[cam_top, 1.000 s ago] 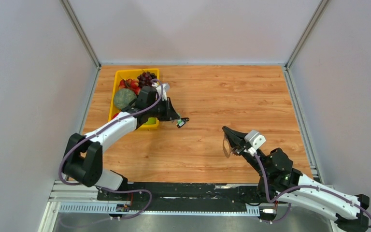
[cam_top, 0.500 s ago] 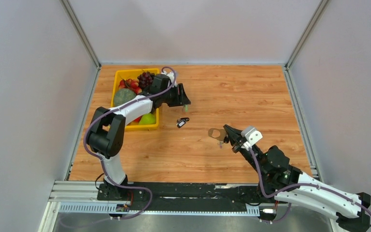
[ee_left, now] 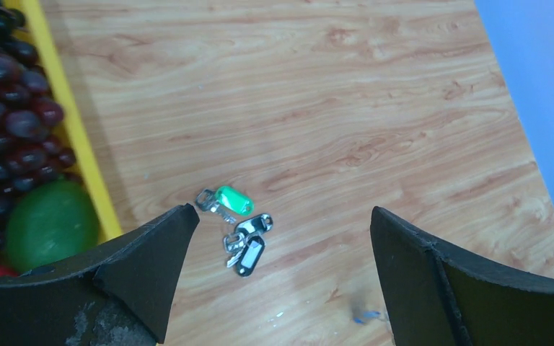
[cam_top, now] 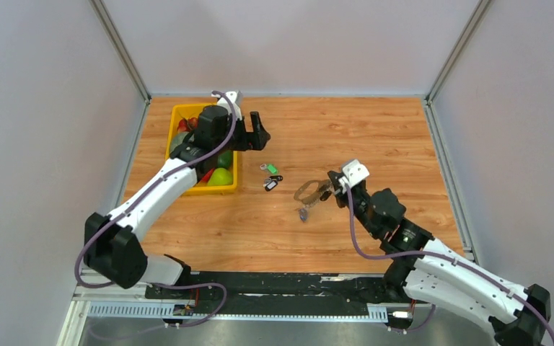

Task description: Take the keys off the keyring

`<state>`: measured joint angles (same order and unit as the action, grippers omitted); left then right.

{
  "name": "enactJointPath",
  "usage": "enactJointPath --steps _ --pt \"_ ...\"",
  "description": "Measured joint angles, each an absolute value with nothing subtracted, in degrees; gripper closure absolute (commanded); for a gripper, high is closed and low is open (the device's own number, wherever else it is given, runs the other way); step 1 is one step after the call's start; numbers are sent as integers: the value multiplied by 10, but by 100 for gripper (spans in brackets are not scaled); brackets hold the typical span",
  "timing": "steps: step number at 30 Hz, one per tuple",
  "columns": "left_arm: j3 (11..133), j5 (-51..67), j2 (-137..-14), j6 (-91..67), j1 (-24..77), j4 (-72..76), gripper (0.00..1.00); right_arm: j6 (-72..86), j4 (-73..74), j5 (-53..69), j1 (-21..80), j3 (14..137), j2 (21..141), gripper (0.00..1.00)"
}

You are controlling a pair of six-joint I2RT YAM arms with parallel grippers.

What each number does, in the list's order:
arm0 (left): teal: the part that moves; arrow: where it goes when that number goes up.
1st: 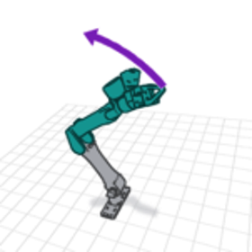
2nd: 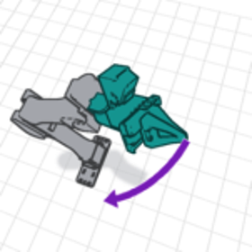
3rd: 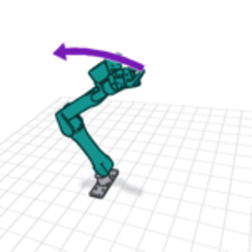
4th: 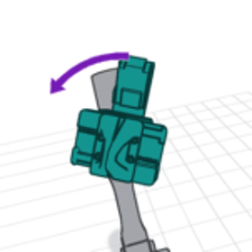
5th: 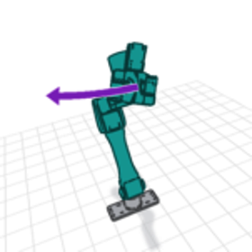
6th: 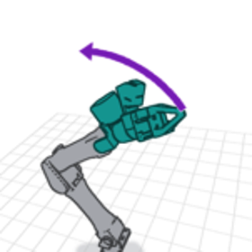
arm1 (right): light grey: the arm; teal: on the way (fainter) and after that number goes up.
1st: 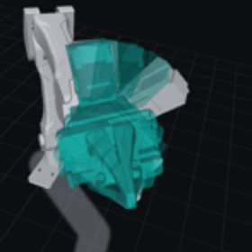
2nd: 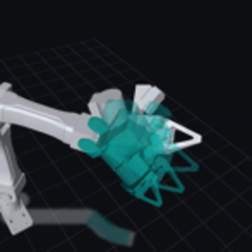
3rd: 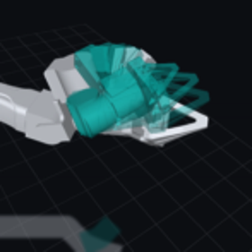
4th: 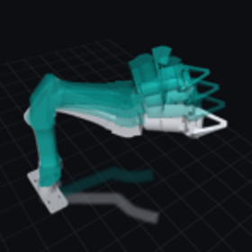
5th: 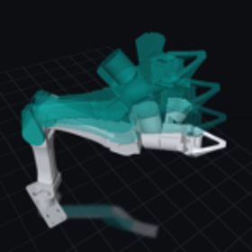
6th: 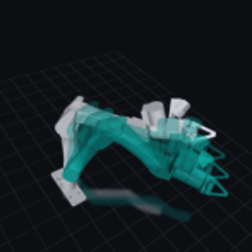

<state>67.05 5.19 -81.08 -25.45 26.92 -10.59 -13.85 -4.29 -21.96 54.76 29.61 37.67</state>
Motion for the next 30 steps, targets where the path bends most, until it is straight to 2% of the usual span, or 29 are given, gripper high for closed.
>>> enactJointPath --steps 4,8,12,14,15,16,17,18,19,21,25,30 --pt "664 26 -752 -240 269 -149 0 -99 -46 -139 422 325 449 100" --pt "663 6 -704 -213 269 -198 0 -61 -66 -85 338 344 548 99" --pt "653 -7 -660 -177 269 -220 0 -37 -91 -52 284 350 644 85" --pt "644 -8 -641 -159 269 -226 0 -30 -99 -47 264 358 677 82" --pt "641 -9 -636 -149 269 -228 0 -28 -104 -46 252 364 693 77" --pt "637 -11 -632 -141 269 -230 0 -25 -108 -45 239 371 707 62" --pt "634 -13 -629 -133 269 -230 0 -22 -113 -47 228 376 715 39" --pt "630 -15 -628 -127 269 -230 0 -12 -115 -53 219 380 720 21" --pt "623 -20 -625 -120 269 -228 0 -2 -116 -63 211 385 723 10" --pt "600 -35 -616 -114 269 -213 0 23 -113 -110 199 405 729 1" --pt "533 -76 -586 -132 269 -163 0 66 -73 -206 190 472 734 0" --pt "499 -134 -537 -165 270 -122 0 70 25 -260 188 603 734 0"
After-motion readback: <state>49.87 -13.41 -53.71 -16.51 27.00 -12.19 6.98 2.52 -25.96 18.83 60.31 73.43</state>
